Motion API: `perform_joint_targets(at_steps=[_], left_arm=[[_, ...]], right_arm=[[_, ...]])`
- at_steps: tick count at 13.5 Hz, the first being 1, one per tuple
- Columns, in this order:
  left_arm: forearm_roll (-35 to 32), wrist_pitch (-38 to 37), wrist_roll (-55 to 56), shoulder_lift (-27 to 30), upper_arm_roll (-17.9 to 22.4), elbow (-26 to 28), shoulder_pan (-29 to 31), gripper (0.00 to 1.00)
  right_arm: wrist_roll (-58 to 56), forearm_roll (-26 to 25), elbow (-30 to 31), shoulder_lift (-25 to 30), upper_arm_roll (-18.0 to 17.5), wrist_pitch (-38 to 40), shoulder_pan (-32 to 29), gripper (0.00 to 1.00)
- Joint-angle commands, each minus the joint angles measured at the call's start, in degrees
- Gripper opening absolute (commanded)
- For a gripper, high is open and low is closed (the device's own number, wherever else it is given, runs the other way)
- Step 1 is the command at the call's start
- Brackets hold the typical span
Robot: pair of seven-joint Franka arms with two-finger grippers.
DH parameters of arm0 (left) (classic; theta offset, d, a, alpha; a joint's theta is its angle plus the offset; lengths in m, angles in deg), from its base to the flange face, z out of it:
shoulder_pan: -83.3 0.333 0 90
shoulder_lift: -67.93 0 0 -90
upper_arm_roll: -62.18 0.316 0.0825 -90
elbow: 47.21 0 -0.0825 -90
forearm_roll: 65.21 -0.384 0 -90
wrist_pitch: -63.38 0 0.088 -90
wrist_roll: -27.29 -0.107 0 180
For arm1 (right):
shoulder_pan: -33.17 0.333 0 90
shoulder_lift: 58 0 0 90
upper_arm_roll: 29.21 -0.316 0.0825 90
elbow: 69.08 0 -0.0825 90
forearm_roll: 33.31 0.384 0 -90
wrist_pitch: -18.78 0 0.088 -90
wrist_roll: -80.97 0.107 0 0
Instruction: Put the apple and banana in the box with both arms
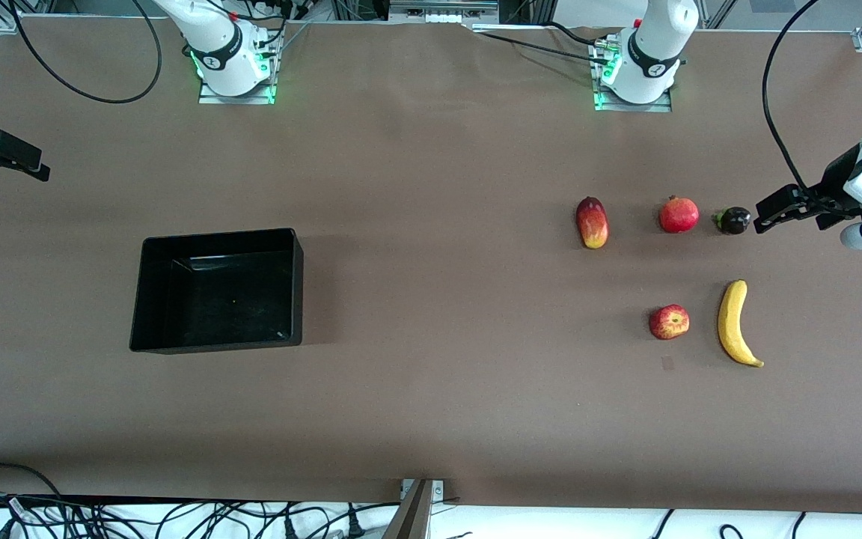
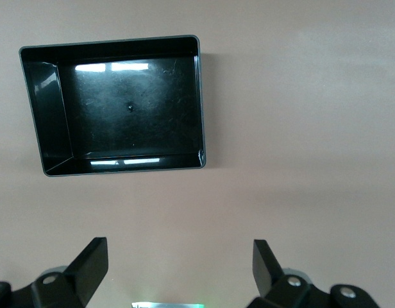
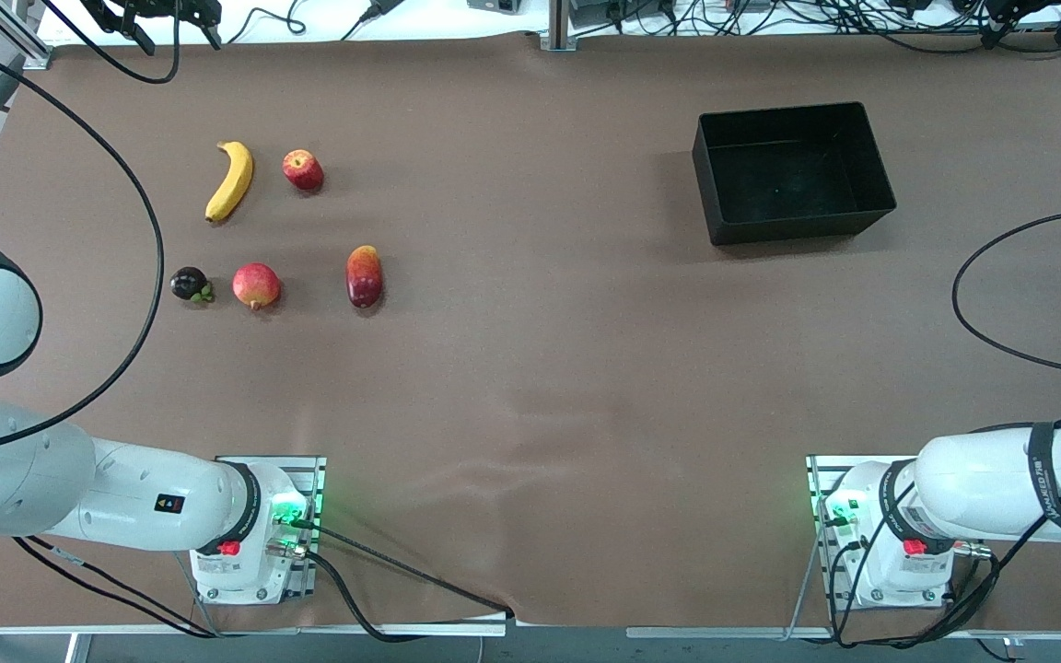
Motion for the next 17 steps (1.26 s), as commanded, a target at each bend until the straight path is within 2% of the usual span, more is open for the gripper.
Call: perform_joint_targets(at_steps=[1,17], left_arm=[[0.37,-1.73,-0.28,-0.74,0.22,-1.74,-0.21,1.0],[0.28,-2.0,-2.12,-0.83,0.22,-1.74,-0.21,1.0]], right_arm=[[1.03,0.9,-1.31,-0.56,-0.23,1.06,-0.13,1.0],[1.12,0.63,-0.96,-0.65,-0.14,1.14,-0.48,1.0]])
